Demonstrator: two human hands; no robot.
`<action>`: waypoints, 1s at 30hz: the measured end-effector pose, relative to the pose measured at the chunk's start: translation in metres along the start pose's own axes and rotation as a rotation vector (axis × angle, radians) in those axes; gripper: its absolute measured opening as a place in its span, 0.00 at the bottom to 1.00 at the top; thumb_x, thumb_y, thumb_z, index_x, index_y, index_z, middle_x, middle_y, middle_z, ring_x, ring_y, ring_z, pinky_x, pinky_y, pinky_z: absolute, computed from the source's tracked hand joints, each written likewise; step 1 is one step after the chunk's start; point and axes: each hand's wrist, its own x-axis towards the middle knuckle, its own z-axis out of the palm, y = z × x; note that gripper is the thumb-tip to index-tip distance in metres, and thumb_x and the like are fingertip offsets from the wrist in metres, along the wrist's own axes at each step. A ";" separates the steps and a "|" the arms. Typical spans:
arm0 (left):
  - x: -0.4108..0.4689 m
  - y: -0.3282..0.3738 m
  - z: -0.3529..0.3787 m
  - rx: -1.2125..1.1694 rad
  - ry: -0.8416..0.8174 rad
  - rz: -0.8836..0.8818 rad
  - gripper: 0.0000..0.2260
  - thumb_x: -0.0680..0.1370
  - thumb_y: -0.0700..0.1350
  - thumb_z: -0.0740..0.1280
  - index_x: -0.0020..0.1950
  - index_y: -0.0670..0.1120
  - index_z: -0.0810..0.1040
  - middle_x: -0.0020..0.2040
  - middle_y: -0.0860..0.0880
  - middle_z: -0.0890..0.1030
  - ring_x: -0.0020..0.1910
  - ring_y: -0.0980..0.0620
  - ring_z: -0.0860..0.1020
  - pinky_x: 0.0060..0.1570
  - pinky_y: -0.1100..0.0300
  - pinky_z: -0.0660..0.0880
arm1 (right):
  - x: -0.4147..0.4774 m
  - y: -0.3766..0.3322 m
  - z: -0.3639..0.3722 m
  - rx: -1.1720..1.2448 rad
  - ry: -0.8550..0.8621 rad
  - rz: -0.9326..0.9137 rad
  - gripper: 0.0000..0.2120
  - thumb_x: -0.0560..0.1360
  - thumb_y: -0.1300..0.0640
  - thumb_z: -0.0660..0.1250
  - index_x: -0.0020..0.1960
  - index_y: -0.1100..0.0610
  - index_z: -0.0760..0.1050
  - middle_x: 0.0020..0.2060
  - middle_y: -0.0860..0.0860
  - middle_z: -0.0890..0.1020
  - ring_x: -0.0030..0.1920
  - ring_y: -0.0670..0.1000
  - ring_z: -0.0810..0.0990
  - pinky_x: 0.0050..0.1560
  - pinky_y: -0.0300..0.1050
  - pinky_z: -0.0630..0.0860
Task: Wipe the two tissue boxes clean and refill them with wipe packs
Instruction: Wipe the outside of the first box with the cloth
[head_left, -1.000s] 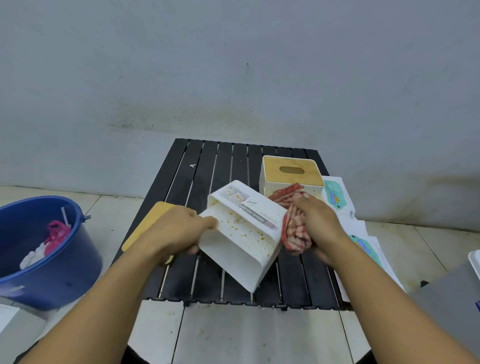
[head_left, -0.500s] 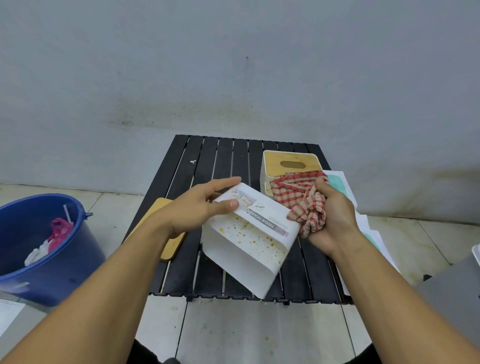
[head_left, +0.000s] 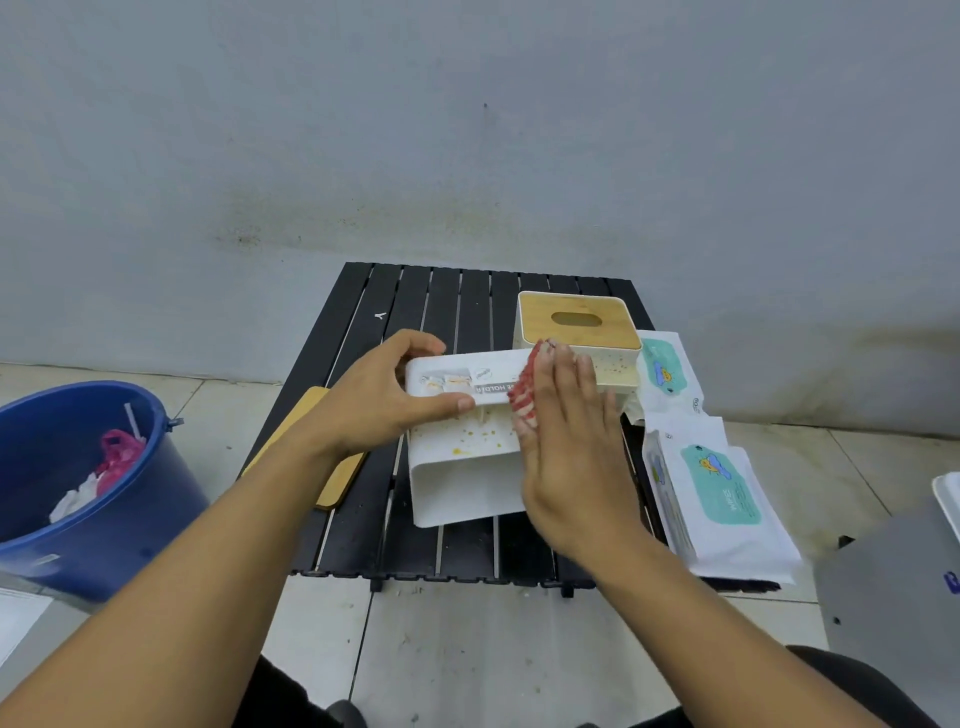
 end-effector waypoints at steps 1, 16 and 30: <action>-0.001 0.000 0.000 -0.009 -0.007 0.010 0.29 0.68 0.58 0.82 0.65 0.59 0.76 0.57 0.57 0.83 0.55 0.59 0.82 0.52 0.57 0.83 | -0.003 -0.004 0.002 -0.097 0.029 0.001 0.31 0.84 0.47 0.44 0.83 0.55 0.38 0.82 0.51 0.41 0.81 0.51 0.36 0.80 0.56 0.41; 0.005 0.006 -0.008 -0.014 -0.128 0.012 0.25 0.70 0.53 0.82 0.65 0.57 0.80 0.55 0.59 0.85 0.53 0.58 0.84 0.58 0.52 0.82 | -0.018 -0.016 0.011 -0.232 0.051 -0.178 0.25 0.70 0.57 0.66 0.67 0.63 0.75 0.55 0.58 0.78 0.59 0.62 0.75 0.71 0.61 0.68; 0.011 0.015 -0.015 0.057 -0.239 0.043 0.22 0.72 0.51 0.80 0.65 0.59 0.79 0.54 0.62 0.85 0.53 0.58 0.83 0.58 0.57 0.81 | 0.019 -0.029 -0.007 -0.176 -0.209 -0.142 0.39 0.71 0.64 0.70 0.78 0.58 0.59 0.75 0.56 0.66 0.78 0.59 0.58 0.80 0.51 0.49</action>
